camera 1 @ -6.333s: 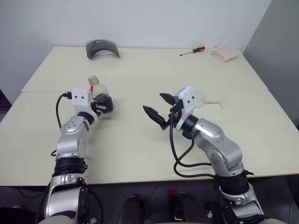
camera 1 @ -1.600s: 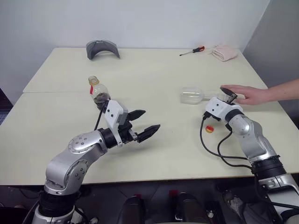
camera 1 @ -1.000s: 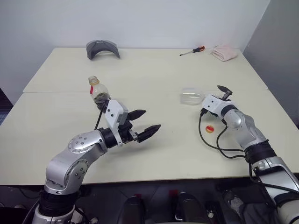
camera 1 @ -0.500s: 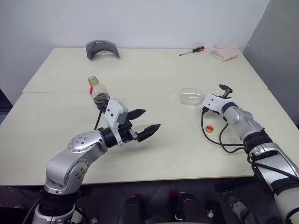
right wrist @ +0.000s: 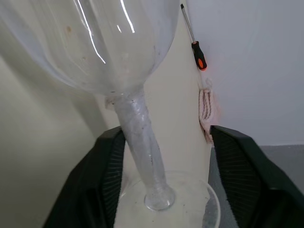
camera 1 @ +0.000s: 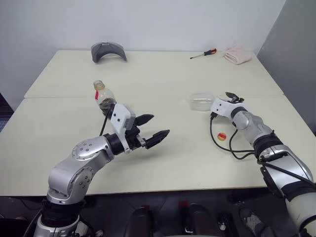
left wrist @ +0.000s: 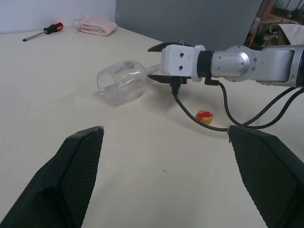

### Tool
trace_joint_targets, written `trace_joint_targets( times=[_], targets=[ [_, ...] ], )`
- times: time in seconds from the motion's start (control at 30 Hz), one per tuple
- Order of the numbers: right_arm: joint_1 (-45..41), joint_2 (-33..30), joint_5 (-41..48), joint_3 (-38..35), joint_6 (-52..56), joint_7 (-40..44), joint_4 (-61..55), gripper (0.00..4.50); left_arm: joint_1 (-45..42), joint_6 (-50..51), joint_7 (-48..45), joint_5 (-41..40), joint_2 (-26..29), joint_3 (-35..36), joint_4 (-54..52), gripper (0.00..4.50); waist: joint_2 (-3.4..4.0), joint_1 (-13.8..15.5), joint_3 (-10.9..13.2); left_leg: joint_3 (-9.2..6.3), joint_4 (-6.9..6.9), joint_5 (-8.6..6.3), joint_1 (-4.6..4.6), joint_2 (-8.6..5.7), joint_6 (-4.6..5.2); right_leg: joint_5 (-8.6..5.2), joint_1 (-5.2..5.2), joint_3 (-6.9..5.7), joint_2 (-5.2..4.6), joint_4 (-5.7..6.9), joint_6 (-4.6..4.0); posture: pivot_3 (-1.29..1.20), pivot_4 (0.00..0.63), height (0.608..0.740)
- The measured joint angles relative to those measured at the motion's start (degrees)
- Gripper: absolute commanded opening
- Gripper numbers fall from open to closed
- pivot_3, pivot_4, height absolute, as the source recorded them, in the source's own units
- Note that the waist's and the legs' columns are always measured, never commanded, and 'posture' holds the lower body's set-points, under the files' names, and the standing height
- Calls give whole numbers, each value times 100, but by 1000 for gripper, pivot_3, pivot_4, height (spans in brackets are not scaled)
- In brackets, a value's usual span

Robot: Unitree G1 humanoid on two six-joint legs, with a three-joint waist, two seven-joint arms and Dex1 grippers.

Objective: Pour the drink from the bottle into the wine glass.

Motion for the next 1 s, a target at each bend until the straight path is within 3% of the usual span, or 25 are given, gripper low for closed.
trace_joint_targets(
  times=[0.13, 0.2, 0.7, 0.9, 1.0],
  targets=[
    [0, 0, -6, 3, -2, -2, 4, 491, 0, 12, 1, -2, 0, 0, 0, 4500, 0, 0, 0, 0, 0, 0, 0, 0, -1, 0, 0, 0, 0, 0, 0, 0, 150, 740],
    [2, 0, -10, 50, -1, -18, 24, 154, -1, 15, 2, -2, 0, 2, 0, 4500, 4, 0, 3, 1, 0, 1, -1, -1, -1, 0, -1, 1, 0, 0, 0, 0, 150, 740],
    [1, 58, 106, 24, -64, -160, -136, 131, 8, 61, 10, -55, 0, 58, -1, 4500, 10, -9, 6, 1, 0, 2, 0, 1, -3, 0, -1, 3, 0, 0, -1, 0, 150, 740],
    [306, 743, 1327, -760, -214, 412, -1500, 131, 363, 276, 187, -305, -2, 297, -177, 4500, 13, -29, 7, -9, -6, 9, 0, 10, -16, 0, -4, -3, 2, 3, -2, 0, 150, 740],
    [779, 1650, 2614, -1323, 383, 1100, -2530, 131, 700, 387, 334, -447, -1, 472, -386, 4500, 14, -16, 8, -12, -7, 9, 1, 12, -16, 1, -1, -6, 1, 5, -4, 0, 150, 740]
  ],
)
